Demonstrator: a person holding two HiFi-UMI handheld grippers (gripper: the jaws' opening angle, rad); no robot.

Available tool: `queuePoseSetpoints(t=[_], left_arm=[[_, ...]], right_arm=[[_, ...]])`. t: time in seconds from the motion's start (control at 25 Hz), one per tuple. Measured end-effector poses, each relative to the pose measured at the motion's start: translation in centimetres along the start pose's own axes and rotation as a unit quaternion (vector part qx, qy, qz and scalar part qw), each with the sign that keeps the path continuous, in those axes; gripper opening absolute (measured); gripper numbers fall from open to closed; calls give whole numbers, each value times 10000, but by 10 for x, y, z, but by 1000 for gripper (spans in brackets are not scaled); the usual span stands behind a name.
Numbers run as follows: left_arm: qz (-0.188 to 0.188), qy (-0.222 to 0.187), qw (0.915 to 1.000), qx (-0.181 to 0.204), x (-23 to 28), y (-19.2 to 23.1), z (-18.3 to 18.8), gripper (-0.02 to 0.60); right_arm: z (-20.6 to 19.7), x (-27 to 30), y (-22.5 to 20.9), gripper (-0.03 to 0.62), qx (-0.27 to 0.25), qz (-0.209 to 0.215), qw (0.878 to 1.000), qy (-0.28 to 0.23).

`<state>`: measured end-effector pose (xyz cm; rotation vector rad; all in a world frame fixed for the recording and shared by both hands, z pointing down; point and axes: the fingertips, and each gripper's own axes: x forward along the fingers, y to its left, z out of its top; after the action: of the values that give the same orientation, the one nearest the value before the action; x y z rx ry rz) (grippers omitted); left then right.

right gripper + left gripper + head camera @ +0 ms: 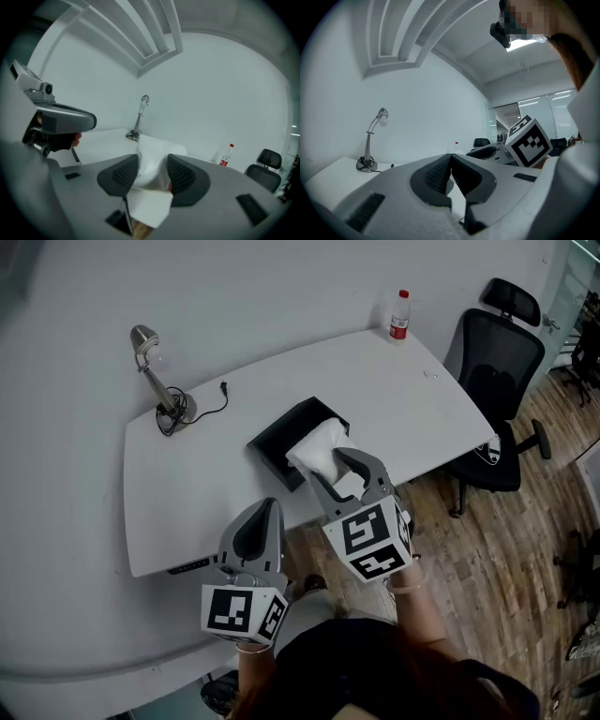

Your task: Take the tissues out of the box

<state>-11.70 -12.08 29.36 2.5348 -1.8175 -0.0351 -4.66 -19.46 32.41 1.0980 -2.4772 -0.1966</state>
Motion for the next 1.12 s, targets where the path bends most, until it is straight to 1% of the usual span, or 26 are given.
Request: queuePoseSetpoints(t=[0.4, 1.12], left_arm=[[123, -70, 9999, 66, -18, -20, 7, 25], [193, -168, 9995, 172, -56, -68, 13, 25]], right_arm=[[10, -40, 6, 206, 73, 76, 9989, -462], [4, -117, 17, 202, 187, 98, 9961, -854]])
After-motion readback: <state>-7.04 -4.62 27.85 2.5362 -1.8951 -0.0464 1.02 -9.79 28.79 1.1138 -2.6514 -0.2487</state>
